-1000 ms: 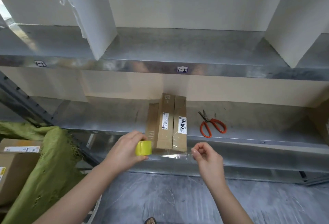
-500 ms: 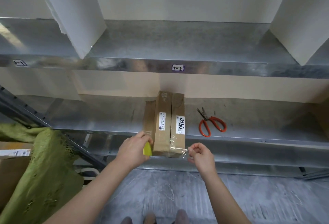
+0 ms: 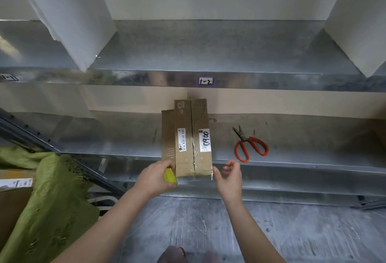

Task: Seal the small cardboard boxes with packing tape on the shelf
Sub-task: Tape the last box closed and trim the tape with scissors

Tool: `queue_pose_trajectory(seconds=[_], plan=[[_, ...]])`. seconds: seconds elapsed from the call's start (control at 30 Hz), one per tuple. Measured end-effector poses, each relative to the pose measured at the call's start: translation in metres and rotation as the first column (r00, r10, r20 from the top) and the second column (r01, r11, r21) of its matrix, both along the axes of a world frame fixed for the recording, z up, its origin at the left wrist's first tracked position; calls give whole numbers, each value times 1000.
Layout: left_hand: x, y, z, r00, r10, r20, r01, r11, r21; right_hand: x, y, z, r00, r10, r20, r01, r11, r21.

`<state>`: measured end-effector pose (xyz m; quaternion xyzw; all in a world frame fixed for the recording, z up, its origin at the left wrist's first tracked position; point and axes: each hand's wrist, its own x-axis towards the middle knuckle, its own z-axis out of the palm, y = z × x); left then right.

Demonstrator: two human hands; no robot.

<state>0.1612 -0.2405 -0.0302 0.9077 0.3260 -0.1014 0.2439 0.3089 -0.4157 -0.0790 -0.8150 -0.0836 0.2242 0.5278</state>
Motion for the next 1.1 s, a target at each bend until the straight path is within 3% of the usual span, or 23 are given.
queue_pose_trajectory(seconds=[0.07, 0.17, 0.23, 0.33, 0.4, 0.57, 0.73, 0.83, 0.97, 1.1], plan=[[1, 2, 1, 1000, 6, 10, -6, 1000, -17, -3, 0, 0, 988, 86, 126, -77, 995, -70], [3, 6, 4, 1000, 15, 28, -15, 1000, -20, -4, -2, 7, 986, 166, 6, -166, 985, 55], [4, 12, 5, 999, 9, 40, -8, 1000, -28, 1, -2, 11, 965, 262, 35, -264, 957, 119], [7, 16, 8, 998, -60, 25, 61, 998, -28, 11, 8, 14, 870, 467, 161, -476, 879, 22], [7, 19, 8, 995, -101, 16, 101, 994, -30, 14, 20, 16, 827, 525, 201, -529, 848, -40], [-7, 35, 5, 985, -155, 72, 165, 972, -166, 17, 35, 12, 854, 492, 170, -496, 868, -18], [-13, 42, 0, 982, -168, 85, 179, 973, -144, 11, 39, 8, 868, 471, 159, -472, 881, -31], [-12, 46, -3, 982, -182, 48, 185, 979, -85, 10, 39, 8, 869, 471, 153, -468, 882, -54], [-12, 51, -11, 974, -196, -109, 205, 976, 73, 7, 43, 10, 877, 465, 121, -460, 885, -67], [-15, 54, -19, 952, -252, -171, 289, 925, 246, 7, 45, 10, 870, 477, 124, -468, 879, -96]])
